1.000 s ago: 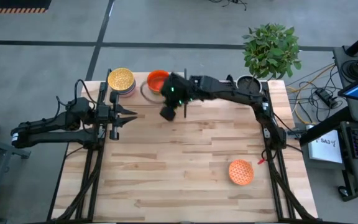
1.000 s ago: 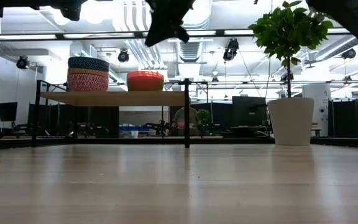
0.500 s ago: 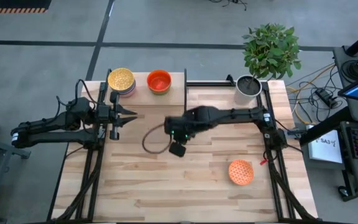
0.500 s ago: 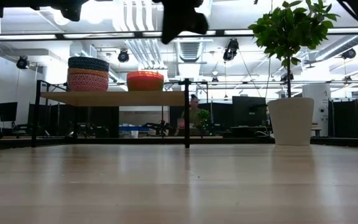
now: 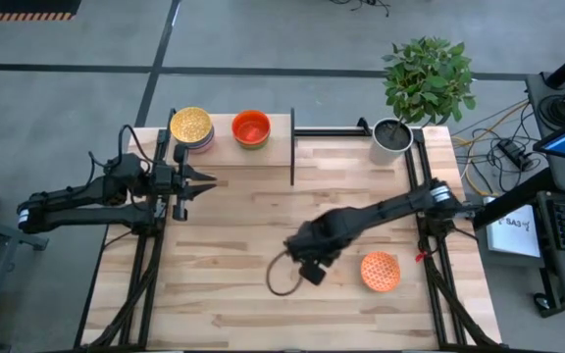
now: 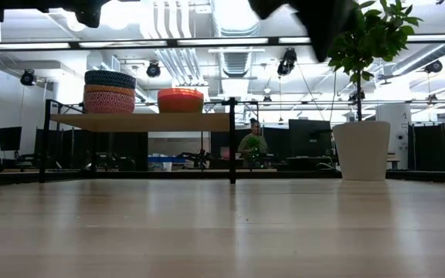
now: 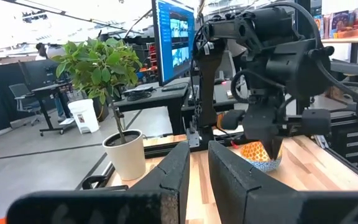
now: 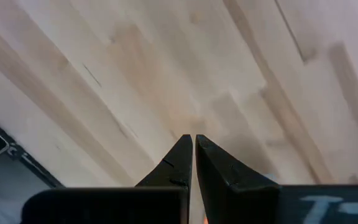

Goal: Place and stack bowls onto a shelf
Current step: Stack the orange bowl on top of the yellow bowl on the shelf

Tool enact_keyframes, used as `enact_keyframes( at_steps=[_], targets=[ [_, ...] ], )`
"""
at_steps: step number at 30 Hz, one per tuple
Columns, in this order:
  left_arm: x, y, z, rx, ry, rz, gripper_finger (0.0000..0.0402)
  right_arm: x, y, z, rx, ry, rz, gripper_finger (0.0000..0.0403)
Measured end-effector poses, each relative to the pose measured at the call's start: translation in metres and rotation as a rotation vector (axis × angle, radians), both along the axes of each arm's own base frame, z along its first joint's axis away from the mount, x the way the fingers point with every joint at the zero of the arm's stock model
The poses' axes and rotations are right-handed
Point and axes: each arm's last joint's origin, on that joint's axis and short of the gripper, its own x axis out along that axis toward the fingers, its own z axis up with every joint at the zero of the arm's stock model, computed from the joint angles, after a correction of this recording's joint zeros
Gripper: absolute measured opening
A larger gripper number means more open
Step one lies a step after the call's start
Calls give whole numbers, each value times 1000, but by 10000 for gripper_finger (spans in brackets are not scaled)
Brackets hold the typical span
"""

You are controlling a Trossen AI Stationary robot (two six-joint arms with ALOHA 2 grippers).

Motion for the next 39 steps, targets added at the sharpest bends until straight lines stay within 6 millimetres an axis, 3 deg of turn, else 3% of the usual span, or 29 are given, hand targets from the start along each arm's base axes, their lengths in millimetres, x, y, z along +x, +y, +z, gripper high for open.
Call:
enact_keyframes(
  at_steps=[11,14,21,31,35,39],
  targets=[
    [0,0,0,0,-1,0,41,-87,16,-12,-24,14,-315,10],
    [0,0,0,0,-1,0,41,-101,19,-17,-11,-2,-349,11],
    [1,0,0,0,2,0,41,-111,25,-27,11,-41,-328,11],
    [1,0,0,0,2,0,41,-107,27,-34,5,-19,-316,13],
    [1,0,0,0,2,0,41,-106,29,-34,76,15,-387,43],
    [1,0,0,0,2,1,41,-108,32,-34,95,38,-452,100]
  ],
)
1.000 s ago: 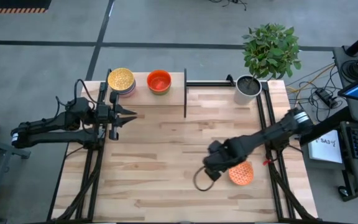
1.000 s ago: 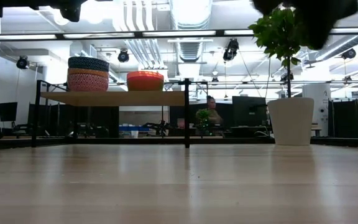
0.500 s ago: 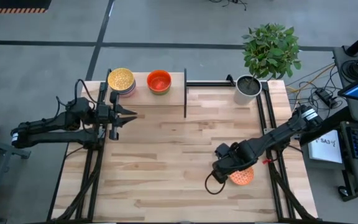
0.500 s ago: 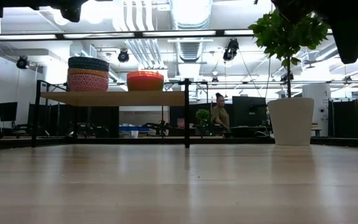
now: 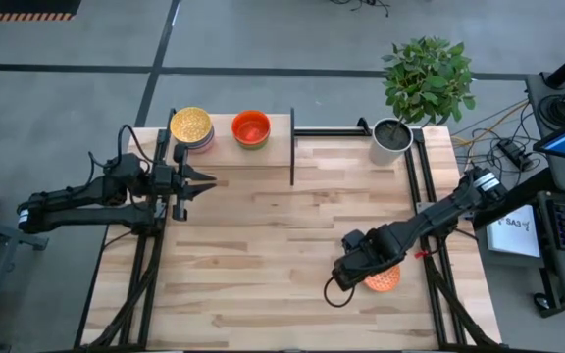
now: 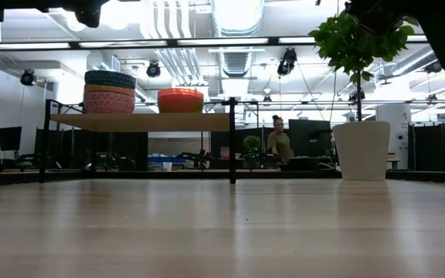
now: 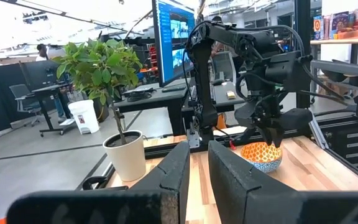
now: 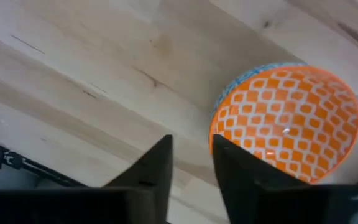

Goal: Place and stack bowls onto a shelf
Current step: Stack the orange bowl on top of the yellow bowl on the shelf

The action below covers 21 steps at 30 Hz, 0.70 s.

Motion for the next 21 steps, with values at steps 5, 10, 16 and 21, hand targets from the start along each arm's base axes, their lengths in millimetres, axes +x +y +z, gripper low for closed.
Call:
enact_keyframes(
  at_steps=[5,10,16,21],
  targets=[
    [0,0,0,0,0,0,41,3,6,-9,-12,23,7,157],
    [0,0,0,0,0,0,41,6,10,-20,-6,88,-19,172],
    [0,0,0,0,1,0,41,9,12,-38,-31,158,-35,173],
    [0,0,0,0,2,0,41,13,14,-59,-73,231,-30,173]
  ],
)
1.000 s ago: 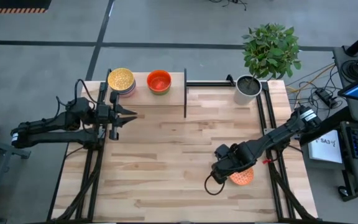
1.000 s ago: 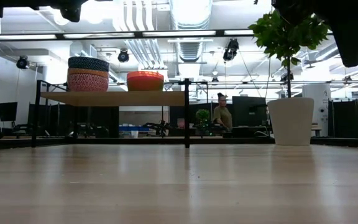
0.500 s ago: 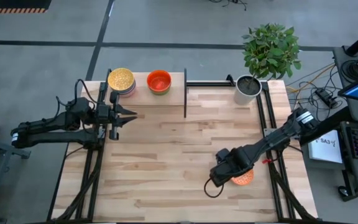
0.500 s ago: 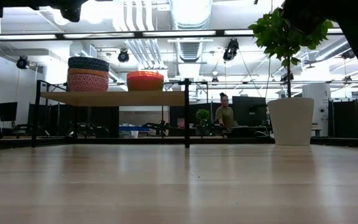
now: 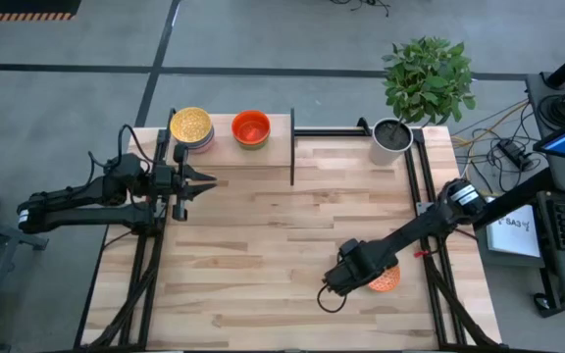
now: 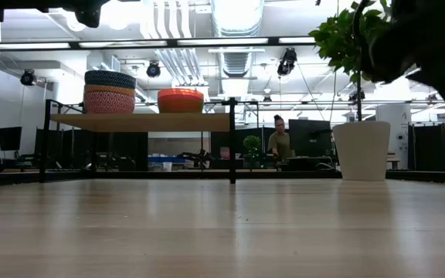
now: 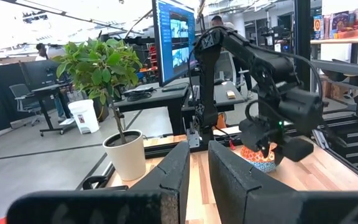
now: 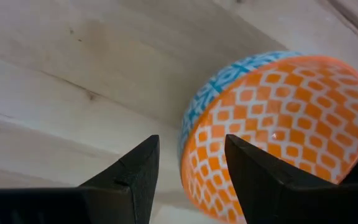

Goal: Place and stack bowls onto a shelf
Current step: Stack the orange bowl on top of the yellow bowl on the shelf

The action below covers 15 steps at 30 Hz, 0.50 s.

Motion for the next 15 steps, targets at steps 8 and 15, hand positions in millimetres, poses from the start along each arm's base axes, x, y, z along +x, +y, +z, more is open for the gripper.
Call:
enact_keyframes(
  at_steps=[8,15],
  targets=[
    [0,0,0,0,0,0,41,7,2,-22,-9,41,92,106],
    [0,0,0,0,1,0,41,11,-2,-14,17,3,139,17]
  ],
)
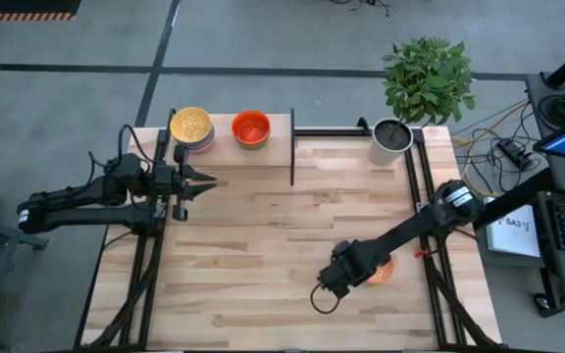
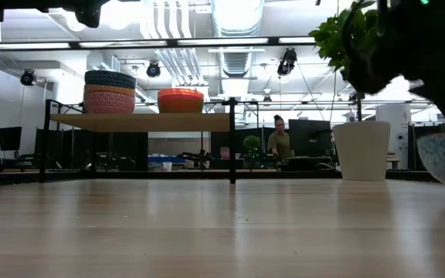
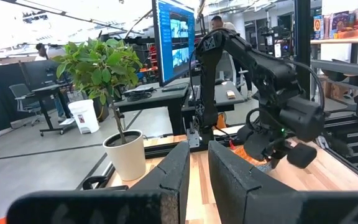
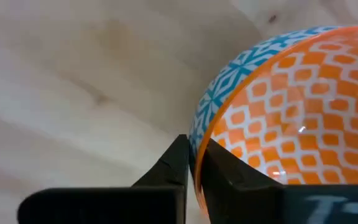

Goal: Place and stack bowls onto a shelf
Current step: Stack the orange bowl on top of the yellow bowl on the shelf

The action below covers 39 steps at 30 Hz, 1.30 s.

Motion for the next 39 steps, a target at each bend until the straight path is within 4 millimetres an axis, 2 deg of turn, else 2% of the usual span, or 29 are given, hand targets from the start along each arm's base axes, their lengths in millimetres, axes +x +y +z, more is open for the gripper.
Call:
enact_keyframes(
  at_steps=[4,7,12,15,19,24,27,33,39],
  targets=[
    [1,0,0,-1,4,0,41,5,0,22,43,-88,80,15],
    [3,1,0,0,-3,0,41,10,1,38,55,-198,237,14],
    [8,2,2,0,-21,-1,41,32,7,59,103,-543,571,14],
    [12,2,2,-7,-28,-3,41,47,5,66,99,-723,703,13],
    [18,1,3,-46,-40,-75,41,57,-2,69,38,-830,868,13],
    [34,-8,1,-132,-25,-354,41,63,-7,67,-24,-904,1112,13],
    [49,-16,-5,-173,7,-444,41,71,-12,69,-60,-1002,1243,13],
    [75,-34,-14,-174,11,-551,41,85,-28,72,42,-1300,1487,13],
    [89,-40,-27,-217,76,-576,48,89,-56,68,153,-1383,1542,13]
  ],
)
